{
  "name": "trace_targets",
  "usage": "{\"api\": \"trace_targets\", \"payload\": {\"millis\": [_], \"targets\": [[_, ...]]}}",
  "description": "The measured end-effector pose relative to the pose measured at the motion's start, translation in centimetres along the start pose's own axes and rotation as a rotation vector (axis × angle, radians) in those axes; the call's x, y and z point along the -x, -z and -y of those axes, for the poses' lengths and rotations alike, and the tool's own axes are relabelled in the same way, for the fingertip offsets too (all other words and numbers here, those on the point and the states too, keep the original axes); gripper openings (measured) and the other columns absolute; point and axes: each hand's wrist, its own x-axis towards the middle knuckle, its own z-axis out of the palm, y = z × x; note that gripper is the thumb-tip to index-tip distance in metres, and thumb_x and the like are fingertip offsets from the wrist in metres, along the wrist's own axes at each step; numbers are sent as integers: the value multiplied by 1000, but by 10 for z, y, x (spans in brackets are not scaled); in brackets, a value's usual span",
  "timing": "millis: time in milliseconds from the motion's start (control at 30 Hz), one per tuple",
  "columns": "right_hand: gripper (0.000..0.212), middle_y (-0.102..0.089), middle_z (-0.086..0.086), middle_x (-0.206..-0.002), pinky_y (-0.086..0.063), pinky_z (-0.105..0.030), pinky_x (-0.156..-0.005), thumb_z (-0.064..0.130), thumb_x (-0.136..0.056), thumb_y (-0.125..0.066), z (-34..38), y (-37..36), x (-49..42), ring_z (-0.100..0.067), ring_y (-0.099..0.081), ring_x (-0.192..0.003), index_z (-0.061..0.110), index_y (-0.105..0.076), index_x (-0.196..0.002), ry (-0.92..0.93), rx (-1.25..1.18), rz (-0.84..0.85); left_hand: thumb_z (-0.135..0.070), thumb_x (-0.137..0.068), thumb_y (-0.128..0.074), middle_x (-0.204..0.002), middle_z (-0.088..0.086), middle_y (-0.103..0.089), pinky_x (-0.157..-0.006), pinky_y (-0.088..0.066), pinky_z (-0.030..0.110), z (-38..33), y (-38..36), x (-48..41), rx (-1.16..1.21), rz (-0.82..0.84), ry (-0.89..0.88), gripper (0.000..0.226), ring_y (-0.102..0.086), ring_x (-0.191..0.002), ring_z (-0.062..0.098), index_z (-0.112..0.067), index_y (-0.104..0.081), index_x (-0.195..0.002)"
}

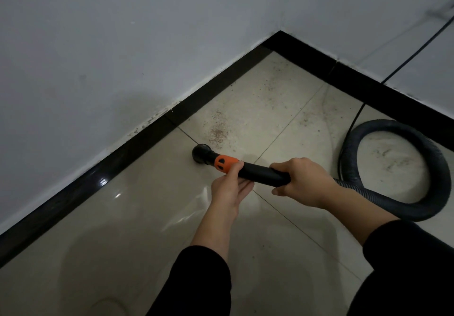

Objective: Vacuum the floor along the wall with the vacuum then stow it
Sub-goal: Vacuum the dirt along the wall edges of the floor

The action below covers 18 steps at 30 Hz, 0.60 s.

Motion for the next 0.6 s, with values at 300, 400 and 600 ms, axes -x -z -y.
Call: {"api": "trace_targets", "payload": {"millis": [300, 400, 600], "targets": [[20, -57, 3, -66, -47, -35, -64, 26, -77, -75, -27, 12, 14, -16, -54, -65, 30, -64, -92, -51, -61, 96, -20, -91, -65, -95, 18, -72, -69, -59, 22, 23, -15, 7, -14, 75, 33, 25, -72, -87, 19, 1, -62, -105], [21, -59, 2, -66, -45, -33, -62, 23, -75, -76, -33, 13, 19, -14, -54, -64, 28, -67, -94, -75, -61, 116, -19, -91, -65, -94, 18, -72, -69, -59, 23, 31, -19, 8, -25, 79, 43, 22, -71, -87, 20, 0, -62, -102], [27, -61, 3, -71, -49, -33, -66, 22, -75, -77, -46, 15, 28, -13, -56, -68, 26, -68, -100, -85, -54, 155, -19, -91, -66, -97, 17, -71, -73, -58, 23, 44, -27, 16, -49, 83, 57, 21, -70, -92, 20, -1, -62, -101]]}}
